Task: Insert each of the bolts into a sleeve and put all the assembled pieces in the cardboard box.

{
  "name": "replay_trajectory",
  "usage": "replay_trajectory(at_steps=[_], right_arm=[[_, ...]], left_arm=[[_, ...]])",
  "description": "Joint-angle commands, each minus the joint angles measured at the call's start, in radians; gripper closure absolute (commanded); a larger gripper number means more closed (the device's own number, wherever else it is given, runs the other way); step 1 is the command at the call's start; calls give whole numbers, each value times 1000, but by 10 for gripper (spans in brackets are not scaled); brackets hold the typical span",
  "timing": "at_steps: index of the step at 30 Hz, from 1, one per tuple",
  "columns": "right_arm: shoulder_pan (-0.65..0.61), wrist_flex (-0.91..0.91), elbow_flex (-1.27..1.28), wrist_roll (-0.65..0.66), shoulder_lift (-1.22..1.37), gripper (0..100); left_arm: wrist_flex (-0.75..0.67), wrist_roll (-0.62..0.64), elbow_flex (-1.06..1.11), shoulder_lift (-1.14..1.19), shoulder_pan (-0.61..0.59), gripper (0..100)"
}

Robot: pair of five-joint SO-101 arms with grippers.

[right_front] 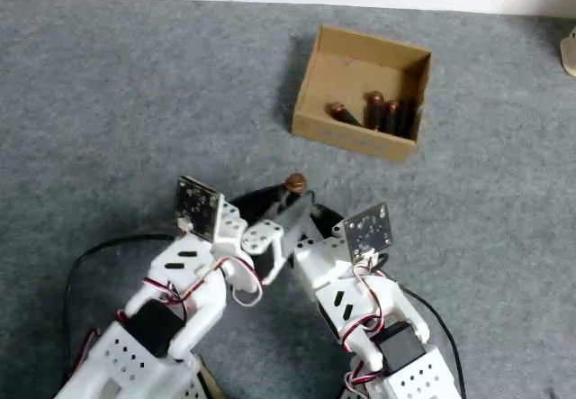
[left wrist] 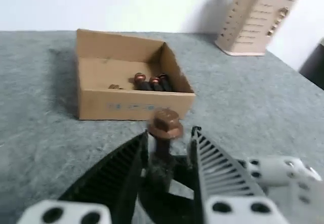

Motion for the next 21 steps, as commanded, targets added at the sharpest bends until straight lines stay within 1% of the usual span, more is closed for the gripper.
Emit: replay_trajectory(at_steps=[1, 3, 5, 8, 11, 14, 17, 19, 21], right_arm=[[19, -22, 128, -8, 1, 994], [41, -22, 128, -8, 2, 994], [65, -21, 128, -8, 2, 994], [93, -21, 128, -8, 2, 994], [127, -21, 128, -23, 2, 994], [176, -21, 128, -92, 2, 994], [200, 19, 127, -94, 2, 994], [200, 68, 119, -94, 2, 994], [200, 88, 77, -95, 2, 994]], left_arm=[[5, -3, -44, -15, -45, 852], [5, -3, -44, -19, -44, 824], [32, -3, -48, -19, -39, 774], [114, -2, -90, -12, -45, 727], [178, 3, -113, -12, -77, 727], [180, 3, -108, -10, -124, 727], [181, 3, -99, -8, -136, 736], [178, 3, -85, -8, -134, 780], [176, 3, -81, -8, -134, 848]])
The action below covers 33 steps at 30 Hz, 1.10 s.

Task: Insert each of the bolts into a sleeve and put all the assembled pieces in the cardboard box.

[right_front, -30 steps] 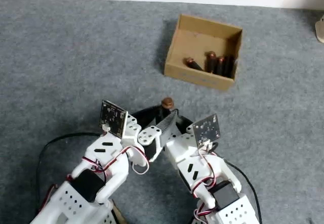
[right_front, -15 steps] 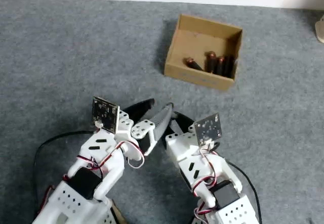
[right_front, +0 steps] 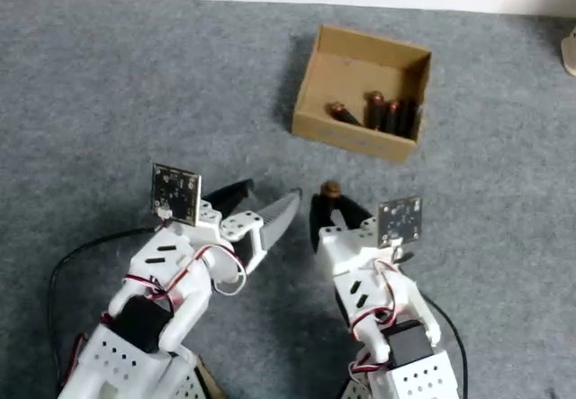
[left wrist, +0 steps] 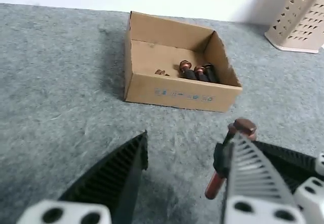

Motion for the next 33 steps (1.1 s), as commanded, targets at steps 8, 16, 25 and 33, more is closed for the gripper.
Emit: replay_trajectory(at_steps=[8, 16, 25, 33], right_arm=[[16, 128, -48, -12, 10, 994], [88, 131, -272, -15, 392, 994], [113, 134, -679, -11, 845, 994], [114, 136, -1006, -11, 1170, 994]], left_arm=[[-28, 3, -4, -7, -18, 982], [8, -2, -65, -18, -197, 993], [236, -83, -91, -25, -377, 994], [473, -282, -44, -341, -461, 994]])
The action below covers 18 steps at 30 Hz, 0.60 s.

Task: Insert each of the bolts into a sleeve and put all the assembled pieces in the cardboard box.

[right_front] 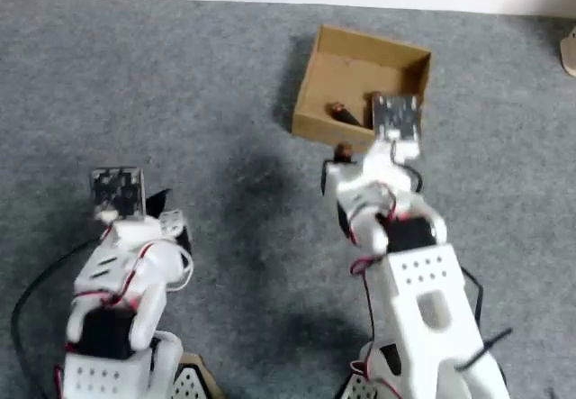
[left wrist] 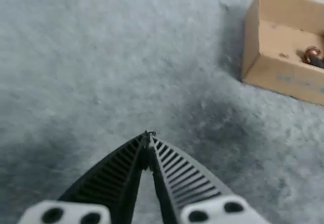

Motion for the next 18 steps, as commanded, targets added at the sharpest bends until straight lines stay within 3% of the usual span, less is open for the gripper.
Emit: replay_trajectory(at_steps=[1, 7, 18], right_arm=[[19, 1, -193, -8, 131, 994], [73, 1, -443, -8, 389, 994], [139, 27, -915, -9, 829, 994]], left_arm=[[84, -114, 18, -173, -31, 994], [98, -147, 82, -154, -140, 994], [123, -273, 229, -160, -143, 994]])
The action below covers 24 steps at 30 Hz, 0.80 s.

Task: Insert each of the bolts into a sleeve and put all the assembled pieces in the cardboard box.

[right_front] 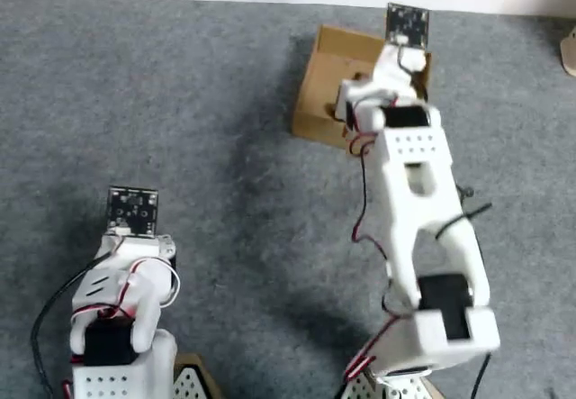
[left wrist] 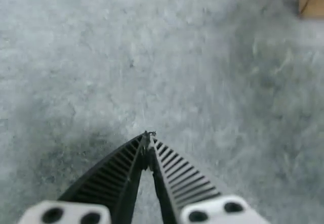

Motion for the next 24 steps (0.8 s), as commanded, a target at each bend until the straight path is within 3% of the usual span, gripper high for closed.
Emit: replay_trajectory(at_steps=[1, 10, 20, 24], right_arm=[[12, 21, -197, -9, 82, 994], [30, 15, -420, -11, 332, 994], [62, 30, -466, -9, 424, 991], [51, 104, -447, -12, 438, 875]], left_arm=[[2, -15, 45, -7, -13, 994], [5, -12, 177, -5, -13, 994], [193, -11, 179, -5, 91, 994], [193, -11, 179, -5, 96, 994]])
